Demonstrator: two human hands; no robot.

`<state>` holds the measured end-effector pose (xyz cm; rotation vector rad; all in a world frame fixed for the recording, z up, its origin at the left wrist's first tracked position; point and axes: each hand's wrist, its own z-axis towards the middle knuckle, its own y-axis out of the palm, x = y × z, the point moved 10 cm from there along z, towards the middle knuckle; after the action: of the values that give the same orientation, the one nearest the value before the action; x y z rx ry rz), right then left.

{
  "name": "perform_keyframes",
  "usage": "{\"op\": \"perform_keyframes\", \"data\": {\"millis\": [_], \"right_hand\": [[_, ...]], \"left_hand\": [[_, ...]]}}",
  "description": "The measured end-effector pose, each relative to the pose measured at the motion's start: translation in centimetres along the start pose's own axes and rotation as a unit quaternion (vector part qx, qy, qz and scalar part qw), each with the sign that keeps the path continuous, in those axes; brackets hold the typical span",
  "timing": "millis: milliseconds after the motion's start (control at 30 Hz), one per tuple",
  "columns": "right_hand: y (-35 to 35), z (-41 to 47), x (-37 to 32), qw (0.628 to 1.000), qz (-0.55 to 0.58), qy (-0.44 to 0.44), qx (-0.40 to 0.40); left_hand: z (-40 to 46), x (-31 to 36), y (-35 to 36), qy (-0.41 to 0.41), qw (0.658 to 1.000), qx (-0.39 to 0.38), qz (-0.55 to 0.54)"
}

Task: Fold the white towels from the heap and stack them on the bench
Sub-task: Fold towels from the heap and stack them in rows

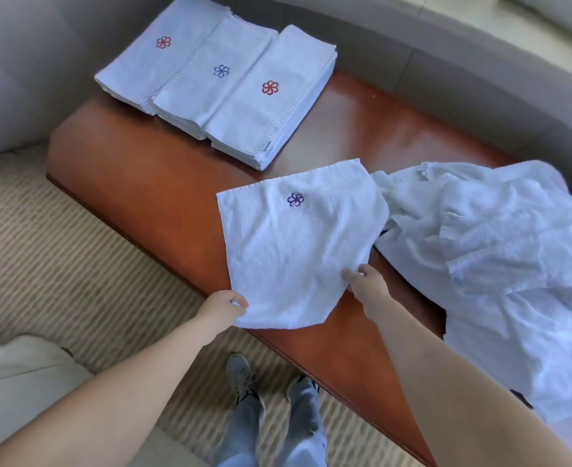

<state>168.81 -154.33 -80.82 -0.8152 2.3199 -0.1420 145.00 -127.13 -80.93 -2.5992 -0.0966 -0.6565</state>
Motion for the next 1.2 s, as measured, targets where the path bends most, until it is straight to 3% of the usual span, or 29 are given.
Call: {"op": "perform_keyframes", "data": {"millis": [67,133,200,267,333,400,467,533,600,700,800,933,1067,1200], "right_hand": [[-0.1,-0.5,-1.1,1.000,-0.018,-0.021,0.012],[0.2,-1.4,-1.8,0.994,-0.107,-0.032,-0.009],[1.0,-2.6,-0.5,0.975,-0.203,0.033,-0.087],[1.3,-4.1,1.9,0.952,-0.224,0.121,-0.170],[0.5,-4.3,3.1,0.943,-0.231,0.138,-0.194],[-1.1,-3.6,3.2,0.946,-0.260,0.104,-0.165],[-3.1,-2.9,3.5,0.966,-0.217,0.077,-0.115],[-6.5,-2.7,3.8,0.989,-0.126,0.069,-0.026],[-9.5,-2.7,4.6,0.987,-0.122,0.089,0.052],[-9.8,-3.8,6.8,0.951,-0.239,0.195,0.026],[-7.8,-3.4,5.0,0.938,-0.329,0.106,-0.011],[-6.9,-3.2,3.5,0.965,-0.259,0.000,0.030],[-7.0,-3.6,5.1,0.977,-0.214,0.008,0.015],[-8.6,-5.3,3.9,0.986,-0.166,-0.007,0.005]], "left_hand": [[0.0,-0.6,-1.8,-0.021,0.999,0.049,-0.007],[-0.3,-0.9,-3.6,-0.044,0.994,0.098,0.004],[-0.4,-1.0,-4.8,-0.061,0.989,0.130,0.040],[-0.4,-1.2,-5.5,-0.072,0.985,0.146,0.060],[-0.2,-1.4,-5.9,-0.073,0.984,0.155,0.056],[0.0,-1.6,-6.2,-0.064,0.984,0.163,0.044],[0.1,-1.8,-6.9,-0.066,0.981,0.183,0.017],[0.0,-2.1,-7.6,-0.073,0.973,0.215,-0.047],[-0.2,-1.9,-7.8,-0.067,0.967,0.229,-0.087],[-0.3,-0.8,-6.7,-0.062,0.972,0.209,-0.088],[-0.2,-0.3,-5.6,-0.064,0.978,0.186,-0.065],[-0.2,-1.5,-5.2,-0.062,0.985,0.151,-0.054],[-1.1,-3.0,-4.0,-0.054,0.996,0.074,-0.018],[-2.8,-2.1,-4.7,-0.032,0.998,0.055,-0.024]]}}
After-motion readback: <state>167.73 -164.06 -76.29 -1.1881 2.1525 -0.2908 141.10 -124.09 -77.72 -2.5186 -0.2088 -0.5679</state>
